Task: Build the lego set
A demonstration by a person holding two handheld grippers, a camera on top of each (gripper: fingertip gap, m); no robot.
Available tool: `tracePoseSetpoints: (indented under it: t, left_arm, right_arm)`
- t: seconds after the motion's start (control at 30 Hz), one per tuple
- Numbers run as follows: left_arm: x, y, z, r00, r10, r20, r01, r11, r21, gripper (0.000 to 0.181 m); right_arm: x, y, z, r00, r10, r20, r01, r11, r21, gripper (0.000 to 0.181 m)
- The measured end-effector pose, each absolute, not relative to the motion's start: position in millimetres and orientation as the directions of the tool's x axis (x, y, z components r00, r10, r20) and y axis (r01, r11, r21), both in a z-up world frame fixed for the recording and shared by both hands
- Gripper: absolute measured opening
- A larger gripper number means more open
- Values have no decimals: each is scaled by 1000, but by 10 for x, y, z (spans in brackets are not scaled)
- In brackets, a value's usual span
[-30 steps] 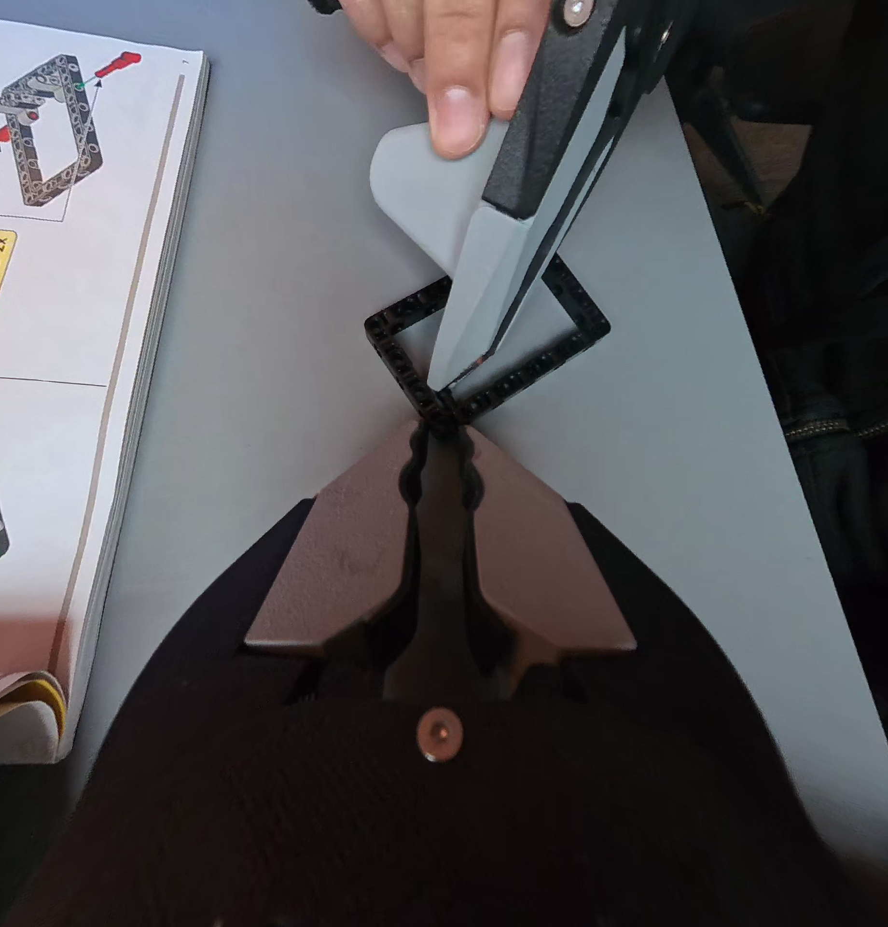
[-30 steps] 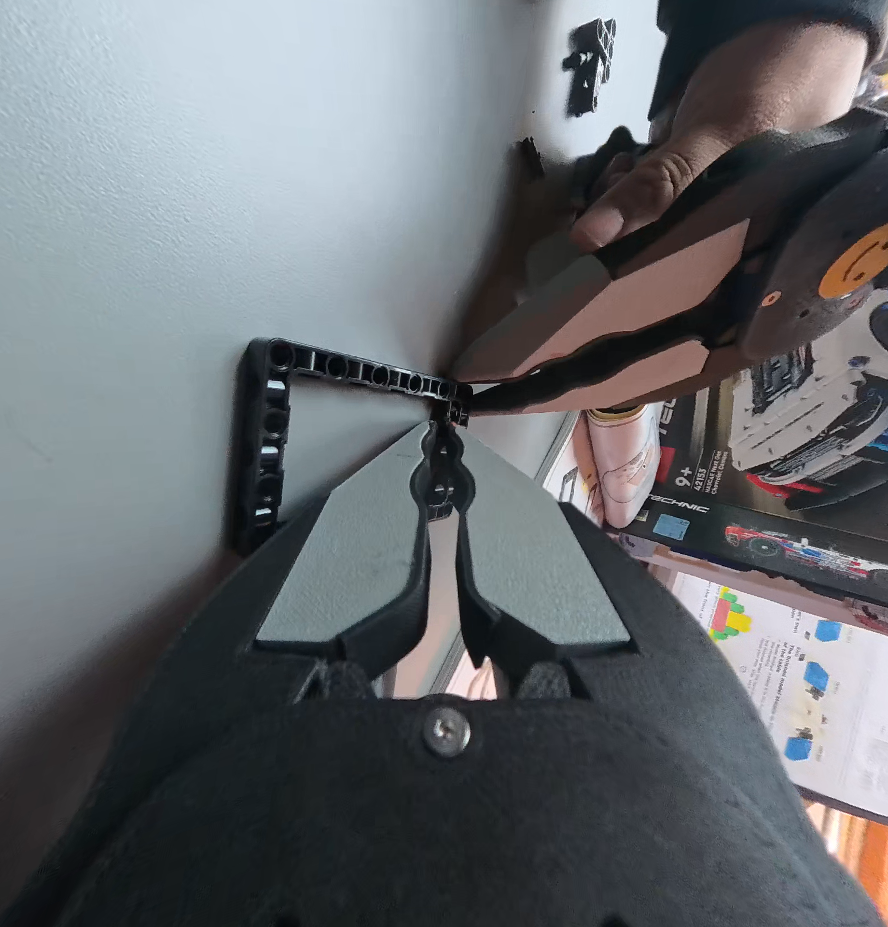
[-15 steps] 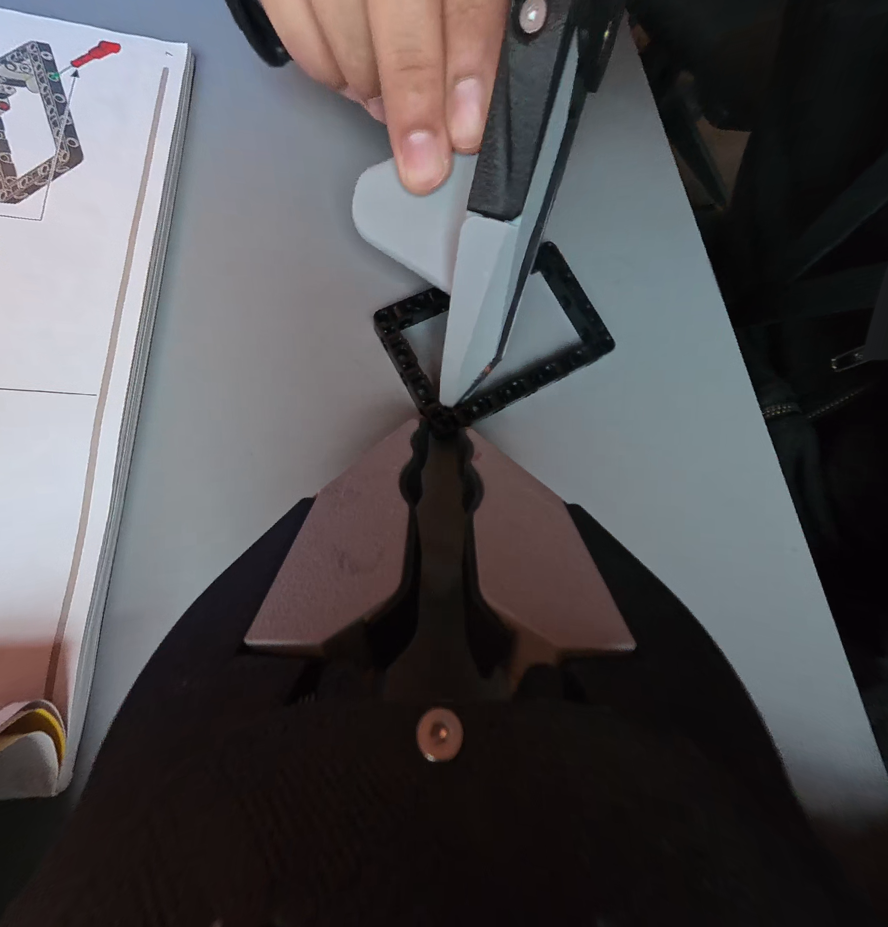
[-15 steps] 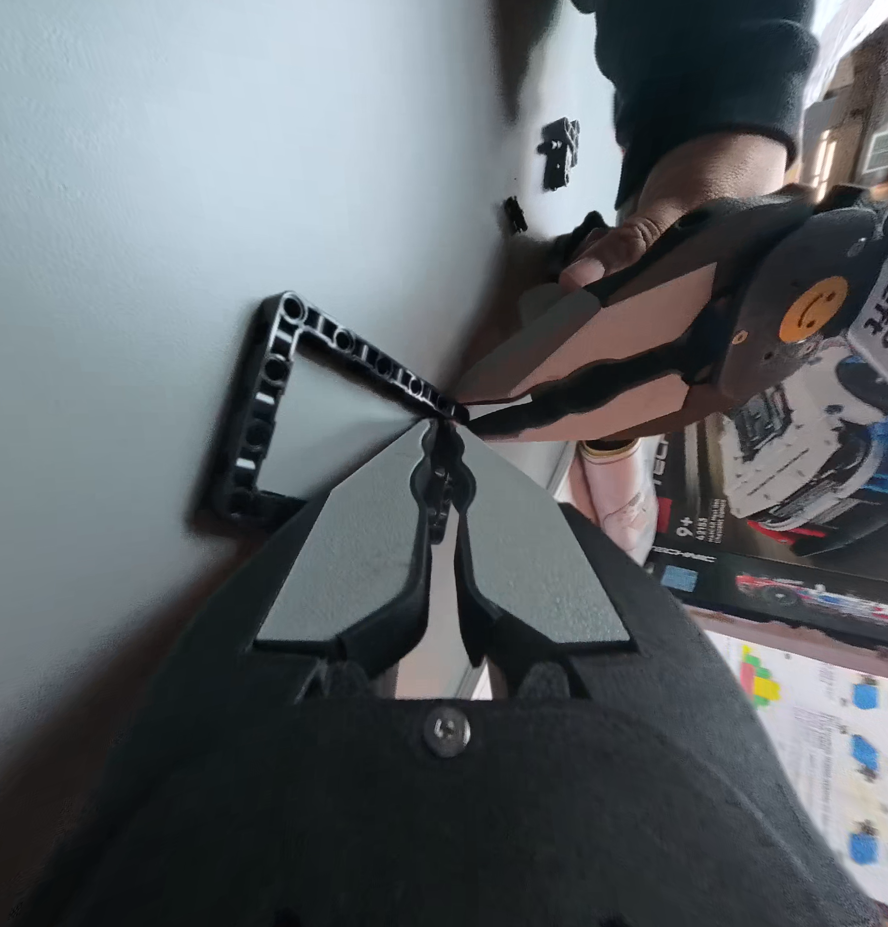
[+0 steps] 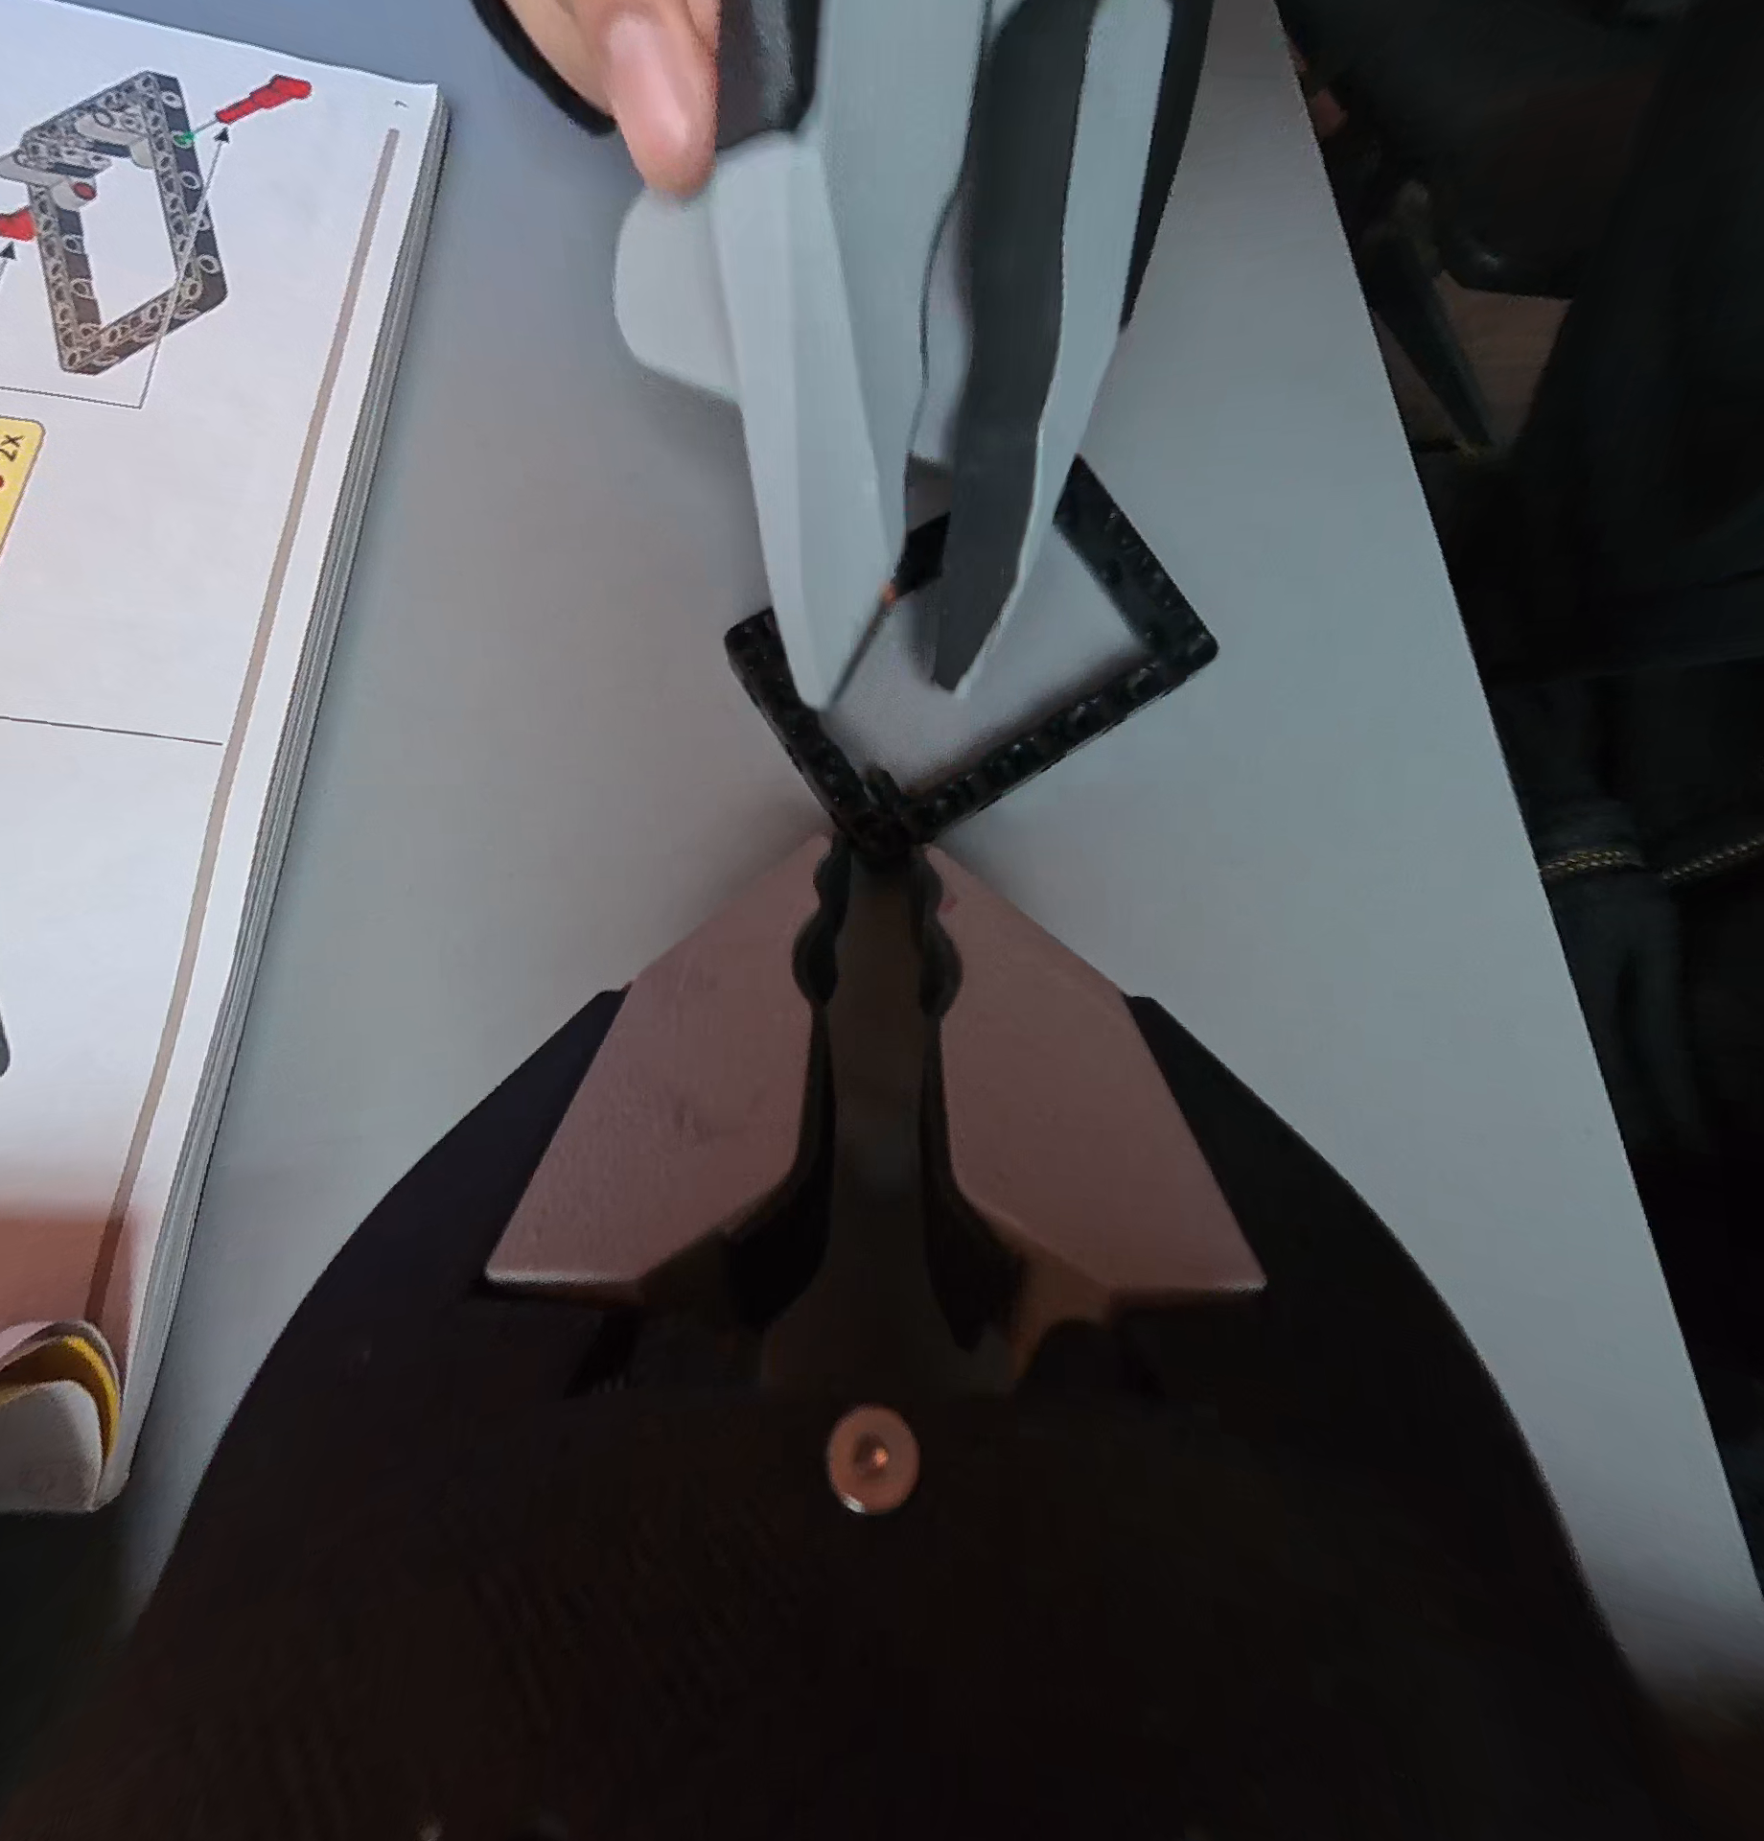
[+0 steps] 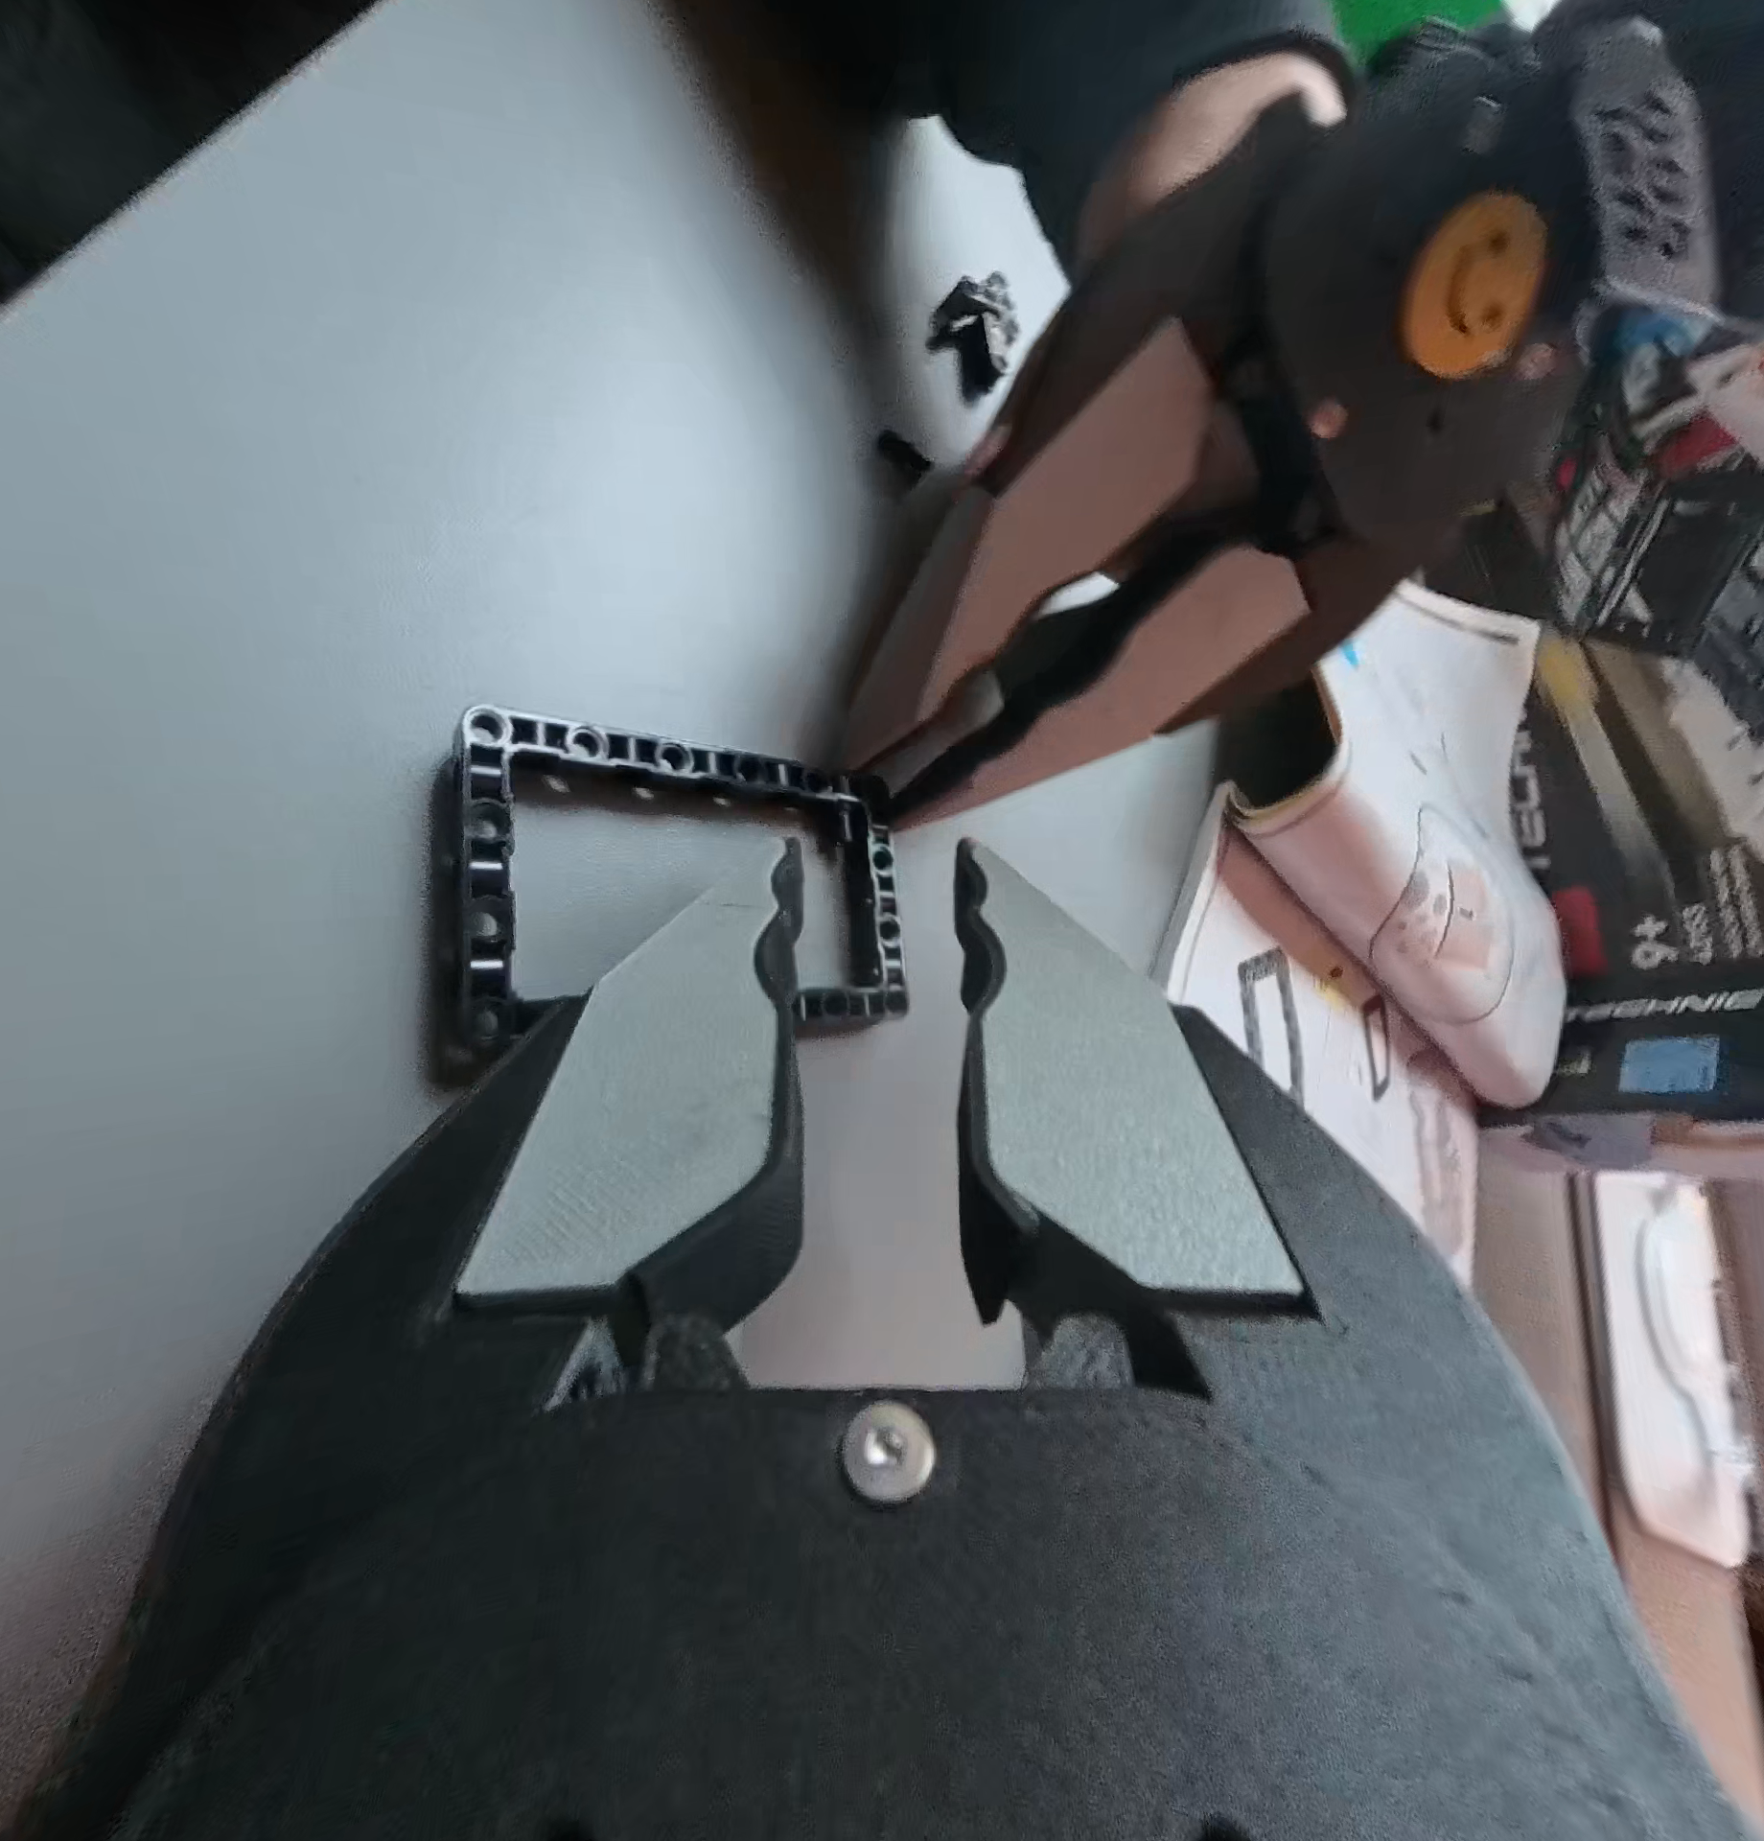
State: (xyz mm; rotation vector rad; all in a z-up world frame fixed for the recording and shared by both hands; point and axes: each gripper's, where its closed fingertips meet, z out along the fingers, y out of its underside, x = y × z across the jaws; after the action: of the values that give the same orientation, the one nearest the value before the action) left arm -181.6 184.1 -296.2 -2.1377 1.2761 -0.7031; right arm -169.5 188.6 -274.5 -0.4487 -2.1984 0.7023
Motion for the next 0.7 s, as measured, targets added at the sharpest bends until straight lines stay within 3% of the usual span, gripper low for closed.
tracePoseSetpoints:
  t: [0.17,0.3,0.47,0.7]
  left_arm:
    - [-1837,1880,-2913,435,-889,145,-594,-405,-695,20]
    - [-1924,1939,-2756,464,-878,117,-570,-398,-719,32]
    - [-2183,1899,-2375,555,-830,49,-523,-394,-756,31]
    - [-2610,1249,-2099,712,-701,-31,-477,-451,-754,28]
  right_arm:
    - [-1674,2145,-2442,-533,780,329,264,522,-811,35]
    - [-1633,2219,-2255,-402,898,177,294,310,-904,49]
    - [-1430,2014,-2385,-321,946,40,404,175,-898,54]
    - [-1291,1771,-2665,-202,978,49,551,154,-820,78]
